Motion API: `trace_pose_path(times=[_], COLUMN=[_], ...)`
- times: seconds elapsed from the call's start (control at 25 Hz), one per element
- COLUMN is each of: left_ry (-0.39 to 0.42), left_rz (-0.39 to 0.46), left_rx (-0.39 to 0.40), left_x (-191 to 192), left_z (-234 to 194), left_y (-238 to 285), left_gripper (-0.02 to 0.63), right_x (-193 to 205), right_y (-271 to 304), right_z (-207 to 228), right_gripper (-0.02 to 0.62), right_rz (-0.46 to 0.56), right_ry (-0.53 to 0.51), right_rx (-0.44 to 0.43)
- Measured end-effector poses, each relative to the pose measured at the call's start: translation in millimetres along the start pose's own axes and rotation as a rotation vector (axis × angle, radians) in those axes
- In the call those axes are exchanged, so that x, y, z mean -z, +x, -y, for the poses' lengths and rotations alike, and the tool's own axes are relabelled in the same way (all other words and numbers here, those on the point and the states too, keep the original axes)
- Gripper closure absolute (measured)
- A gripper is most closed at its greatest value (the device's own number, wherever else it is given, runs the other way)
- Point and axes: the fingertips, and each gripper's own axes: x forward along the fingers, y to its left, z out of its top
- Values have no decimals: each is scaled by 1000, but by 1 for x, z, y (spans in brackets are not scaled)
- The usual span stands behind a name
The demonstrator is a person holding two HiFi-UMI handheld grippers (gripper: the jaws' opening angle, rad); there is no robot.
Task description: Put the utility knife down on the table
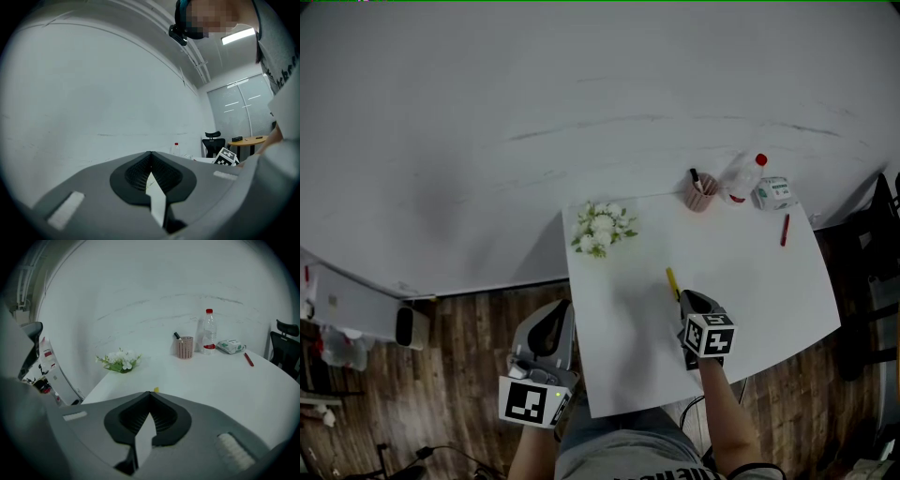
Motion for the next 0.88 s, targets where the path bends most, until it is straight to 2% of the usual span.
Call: trace_pose_path(times=[0.4,0.68,0.88], left_ry=[-1,4,9], left_rz=[13,17,16], left_rx=[62,97,121], left_x=[-4,-6,-7], left_z=[25,43,53], left_y=[2,3,5], left_gripper=[601,601,603], right_x=[-27,-39,-48], right_y=[-57,-94,-120], right_z=[-16,-23,-29], right_gripper=[594,594,594], right_rz=[217,307,362], right_ry=[6,5,-40], right_rx=[-57,-66,-60])
